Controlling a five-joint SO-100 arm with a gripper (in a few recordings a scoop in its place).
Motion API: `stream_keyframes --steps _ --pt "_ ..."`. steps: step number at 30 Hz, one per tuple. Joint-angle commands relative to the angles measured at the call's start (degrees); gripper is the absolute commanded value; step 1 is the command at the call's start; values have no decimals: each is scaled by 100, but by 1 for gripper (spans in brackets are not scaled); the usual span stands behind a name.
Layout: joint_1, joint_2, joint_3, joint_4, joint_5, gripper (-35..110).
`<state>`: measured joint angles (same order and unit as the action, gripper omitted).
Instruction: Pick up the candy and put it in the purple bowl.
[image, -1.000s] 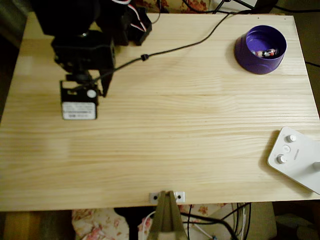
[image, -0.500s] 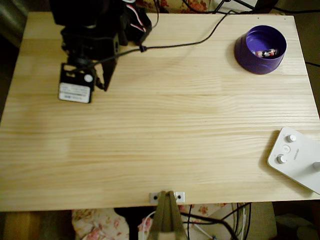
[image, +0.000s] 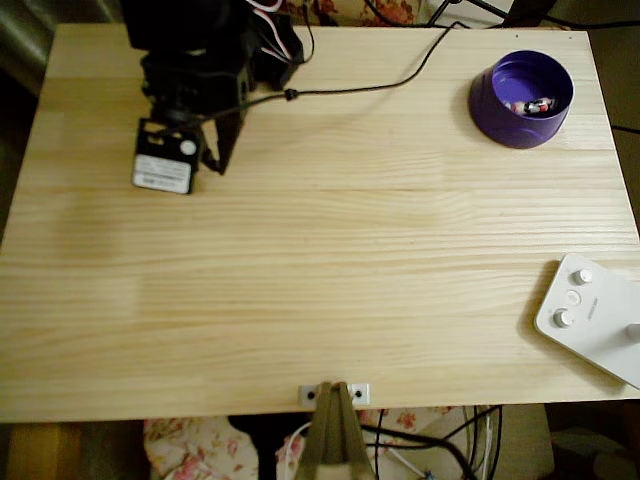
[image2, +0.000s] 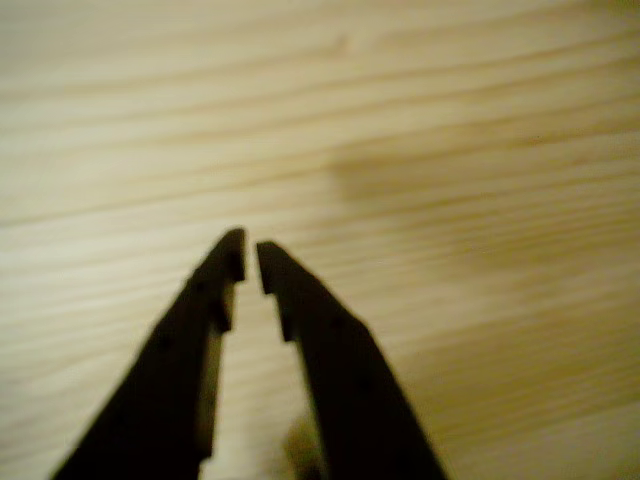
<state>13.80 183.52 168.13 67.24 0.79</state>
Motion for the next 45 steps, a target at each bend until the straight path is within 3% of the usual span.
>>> stream_keyframes --steps 1,45 --pt "-141 264 -53 211 255 -1" --pt "-316 554 202 255 272 -1"
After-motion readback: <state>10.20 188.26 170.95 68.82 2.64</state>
